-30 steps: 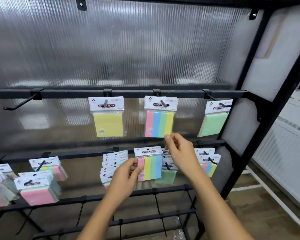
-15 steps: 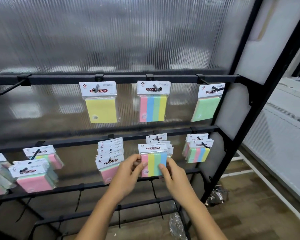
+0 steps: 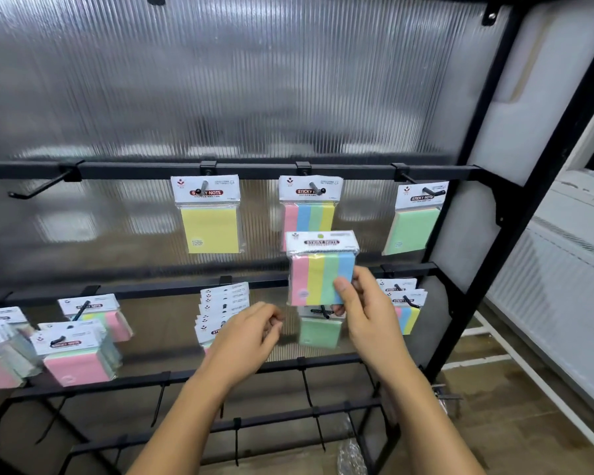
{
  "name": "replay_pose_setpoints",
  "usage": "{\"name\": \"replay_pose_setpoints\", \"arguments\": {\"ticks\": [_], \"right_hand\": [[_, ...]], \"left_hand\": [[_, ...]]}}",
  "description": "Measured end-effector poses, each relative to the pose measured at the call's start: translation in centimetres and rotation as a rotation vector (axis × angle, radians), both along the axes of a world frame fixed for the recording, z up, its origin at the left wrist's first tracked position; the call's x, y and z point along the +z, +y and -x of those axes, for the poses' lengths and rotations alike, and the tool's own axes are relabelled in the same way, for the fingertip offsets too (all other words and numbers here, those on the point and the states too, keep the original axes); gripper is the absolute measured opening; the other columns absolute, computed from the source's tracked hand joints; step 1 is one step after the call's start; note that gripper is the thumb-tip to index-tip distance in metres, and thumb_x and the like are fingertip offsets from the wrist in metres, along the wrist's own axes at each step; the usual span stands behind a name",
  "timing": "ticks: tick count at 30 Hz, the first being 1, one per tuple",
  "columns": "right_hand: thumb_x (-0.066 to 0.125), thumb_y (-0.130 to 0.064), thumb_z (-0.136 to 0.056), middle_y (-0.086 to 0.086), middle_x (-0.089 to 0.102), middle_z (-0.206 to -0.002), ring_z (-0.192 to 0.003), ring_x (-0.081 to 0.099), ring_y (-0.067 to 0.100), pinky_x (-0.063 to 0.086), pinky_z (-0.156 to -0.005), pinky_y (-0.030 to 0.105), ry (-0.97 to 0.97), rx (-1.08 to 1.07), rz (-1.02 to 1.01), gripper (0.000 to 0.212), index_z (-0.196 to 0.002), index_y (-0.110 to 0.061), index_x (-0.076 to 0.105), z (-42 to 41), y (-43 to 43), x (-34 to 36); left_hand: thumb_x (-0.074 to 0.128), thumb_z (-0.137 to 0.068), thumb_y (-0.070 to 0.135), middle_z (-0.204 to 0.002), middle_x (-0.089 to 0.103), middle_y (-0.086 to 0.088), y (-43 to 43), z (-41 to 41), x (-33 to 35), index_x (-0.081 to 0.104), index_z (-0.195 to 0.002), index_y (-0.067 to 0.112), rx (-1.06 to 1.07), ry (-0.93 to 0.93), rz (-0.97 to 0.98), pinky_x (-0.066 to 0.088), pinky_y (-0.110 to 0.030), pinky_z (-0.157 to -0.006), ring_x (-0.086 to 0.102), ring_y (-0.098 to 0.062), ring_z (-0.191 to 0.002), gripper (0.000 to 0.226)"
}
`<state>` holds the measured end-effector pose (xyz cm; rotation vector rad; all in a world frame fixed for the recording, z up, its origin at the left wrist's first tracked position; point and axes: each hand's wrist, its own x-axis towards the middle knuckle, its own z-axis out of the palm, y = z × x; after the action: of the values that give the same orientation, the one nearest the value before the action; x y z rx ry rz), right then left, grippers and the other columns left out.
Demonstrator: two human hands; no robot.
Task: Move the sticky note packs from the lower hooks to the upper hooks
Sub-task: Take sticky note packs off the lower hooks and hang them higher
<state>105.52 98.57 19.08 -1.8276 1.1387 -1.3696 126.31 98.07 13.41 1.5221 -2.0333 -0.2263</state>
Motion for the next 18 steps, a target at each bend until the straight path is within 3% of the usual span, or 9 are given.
{"name": "replay_pose_setpoints", "arguments": {"ticks": [6,10,15,18], "right_hand": [[0.046,-0.028,-0.102,0.011,0.059,-0.078,-0.066,0.06,0.01,0.052,-0.066,0.033,-0.054,0.016,0.11,0.018,-0.103,-0.013,0.056,-1.1,-0.8,4.5],[0.046,-0.027,-0.102,0.009,0.06,-0.08,-0.067,0.063,0.013,0.055,-0.07,0.047,-0.055,-0.016,0.134,0.016,-0.101,-0.014,0.055,-1.1,-1.6,5.5],[0.046,-0.029,-0.102,0.0,0.062,-0.08,-0.068,0.062,0.013,0.054,-0.072,0.051,-0.034,-0.032,0.082,0.016,-0.105,-0.017,0.057,-1.0,-2.5,5.0],[0.046,-0.028,-0.102,0.007,0.062,-0.083,-0.066,0.061,0.011,0.054,-0.073,0.052,-0.029,-0.039,0.053,0.016,-0.104,-0.016,0.056,-1.0,-2.8,4.5]], "left_hand": [[0.047,-0.096,0.03,-0.097,0.058,0.012,-0.6,0.4,0.7,0.058,-0.104,0.025,0.037,-0.14,0.059,0.046,-0.029,-0.08,0.055,-0.011,-0.092,0.015],[0.046,-0.097,0.03,-0.101,0.059,0.011,-1.0,0.7,1.1,0.058,-0.106,0.025,0.049,-0.176,0.071,0.044,-0.028,-0.082,0.055,-0.011,-0.094,0.017],[0.045,-0.097,0.029,-0.102,0.06,0.011,-1.5,0.8,1.5,0.058,-0.106,0.024,0.065,-0.193,0.076,0.041,-0.028,-0.08,0.054,-0.012,-0.095,0.017],[0.044,-0.097,0.03,-0.101,0.06,0.011,-1.6,0.9,1.6,0.058,-0.105,0.025,0.069,-0.197,0.07,0.04,-0.028,-0.08,0.054,-0.012,-0.096,0.017]]}}
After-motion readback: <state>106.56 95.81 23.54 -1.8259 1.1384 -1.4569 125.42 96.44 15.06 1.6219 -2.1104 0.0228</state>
